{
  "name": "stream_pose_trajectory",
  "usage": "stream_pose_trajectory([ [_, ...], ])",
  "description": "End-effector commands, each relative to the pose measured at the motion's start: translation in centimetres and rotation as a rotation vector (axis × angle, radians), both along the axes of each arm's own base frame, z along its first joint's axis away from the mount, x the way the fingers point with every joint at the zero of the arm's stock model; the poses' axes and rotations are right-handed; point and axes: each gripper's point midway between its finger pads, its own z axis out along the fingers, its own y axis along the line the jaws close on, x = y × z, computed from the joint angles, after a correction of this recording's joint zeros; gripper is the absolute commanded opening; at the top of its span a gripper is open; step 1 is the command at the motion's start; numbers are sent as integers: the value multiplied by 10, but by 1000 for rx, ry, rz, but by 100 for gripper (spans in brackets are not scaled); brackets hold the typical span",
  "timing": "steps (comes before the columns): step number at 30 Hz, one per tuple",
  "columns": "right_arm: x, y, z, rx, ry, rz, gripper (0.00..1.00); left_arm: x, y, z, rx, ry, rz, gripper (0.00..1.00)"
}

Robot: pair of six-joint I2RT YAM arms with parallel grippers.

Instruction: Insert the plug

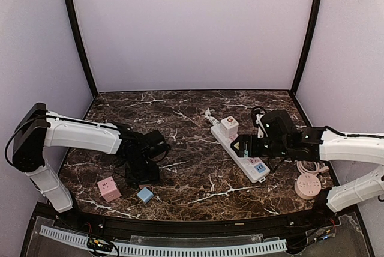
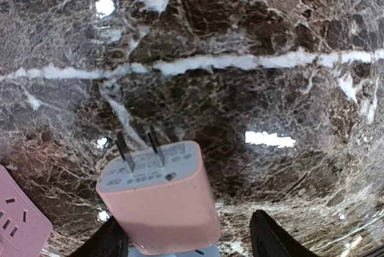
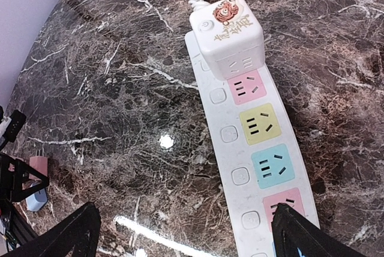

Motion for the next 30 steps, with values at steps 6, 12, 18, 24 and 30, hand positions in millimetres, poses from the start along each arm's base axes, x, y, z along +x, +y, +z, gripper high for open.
stream_pose_trajectory([
  [6,0,11,-3,16,0,31,99,2,6,-7,26,-19,-2,63],
  [12,-1,13,-6,12,5,40,99,17,3,-7,60,-63,-61,57],
  [18,1,12,-8,-5,1,33,99,35,-15,-5,33,-119,-138,43],
  [24,3,6,-6,-10,-19,12,99,48,-43,-12,-17,-134,-231,39],
  [30,3,0,-2,-9,-41,-6,99,51,-66,-19,-55,-123,-308,40],
])
